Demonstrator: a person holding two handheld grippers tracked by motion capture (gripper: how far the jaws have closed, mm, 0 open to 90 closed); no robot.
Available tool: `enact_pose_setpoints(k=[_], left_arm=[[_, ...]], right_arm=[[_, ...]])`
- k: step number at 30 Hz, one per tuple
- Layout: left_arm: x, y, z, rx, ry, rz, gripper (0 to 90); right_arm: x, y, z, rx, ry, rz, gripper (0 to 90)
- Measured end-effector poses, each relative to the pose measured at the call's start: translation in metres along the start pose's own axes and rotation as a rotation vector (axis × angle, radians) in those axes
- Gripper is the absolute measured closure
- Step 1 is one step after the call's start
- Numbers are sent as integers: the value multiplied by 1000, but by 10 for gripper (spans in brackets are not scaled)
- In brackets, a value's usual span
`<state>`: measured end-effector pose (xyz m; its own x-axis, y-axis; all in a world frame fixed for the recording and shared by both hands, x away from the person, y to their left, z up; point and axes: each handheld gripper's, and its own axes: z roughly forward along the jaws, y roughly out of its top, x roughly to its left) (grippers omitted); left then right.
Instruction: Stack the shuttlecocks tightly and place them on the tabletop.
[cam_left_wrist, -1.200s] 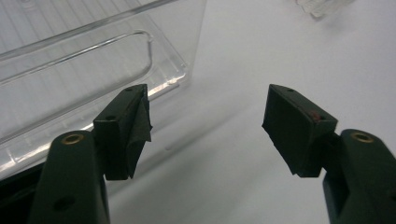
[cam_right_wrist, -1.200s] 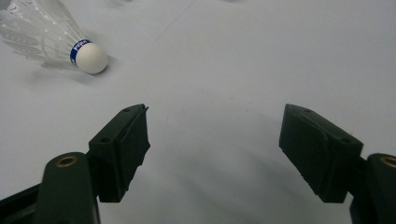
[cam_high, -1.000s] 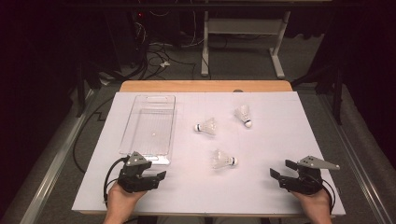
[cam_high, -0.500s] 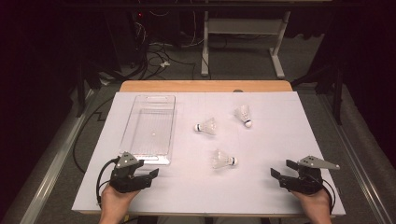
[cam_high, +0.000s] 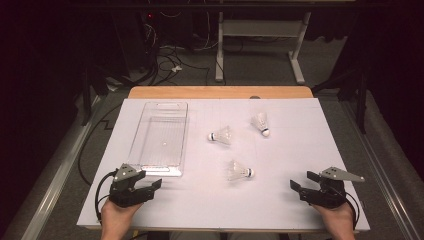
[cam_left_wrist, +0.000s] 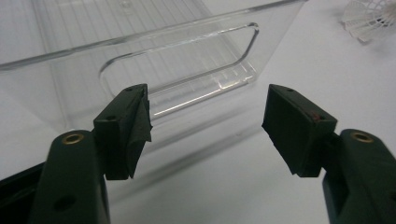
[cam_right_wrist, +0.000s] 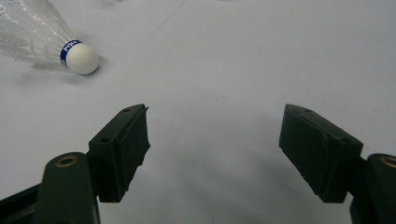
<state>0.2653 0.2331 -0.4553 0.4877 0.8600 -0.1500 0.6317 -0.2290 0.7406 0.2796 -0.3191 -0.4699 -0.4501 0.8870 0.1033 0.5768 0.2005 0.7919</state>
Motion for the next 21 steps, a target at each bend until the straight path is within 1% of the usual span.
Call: enact_pose_setpoints(k=[6,8,11,12,13,15,19,21], left_arm=[[4,-7,-4,-13,25,-8,328],[6,-10,-6,-19,45,-9,325],[10,-13,-9,-39,60,-27,326],[13,-15,-10,-43,60,-42,327],[13,-15,-10,-43,60,-42,327],[15,-17,-10,-47,54,-58,326],[16,-17,-9,-49,56,-61,323],[16,-18,-9,-50,52,-55,322]], right_arm=[[1,1,-2,-25,7,-2,239],[1,1,-1,-22,4,-5,237],[1,2,-1,-20,-1,-8,235],[1,3,-2,-28,-4,-10,235],[1,3,-2,-32,-4,-8,235],[1,4,-2,-37,-3,-11,234],[1,8,-4,-55,-6,-16,247],[1,11,-6,-84,-13,4,255]])
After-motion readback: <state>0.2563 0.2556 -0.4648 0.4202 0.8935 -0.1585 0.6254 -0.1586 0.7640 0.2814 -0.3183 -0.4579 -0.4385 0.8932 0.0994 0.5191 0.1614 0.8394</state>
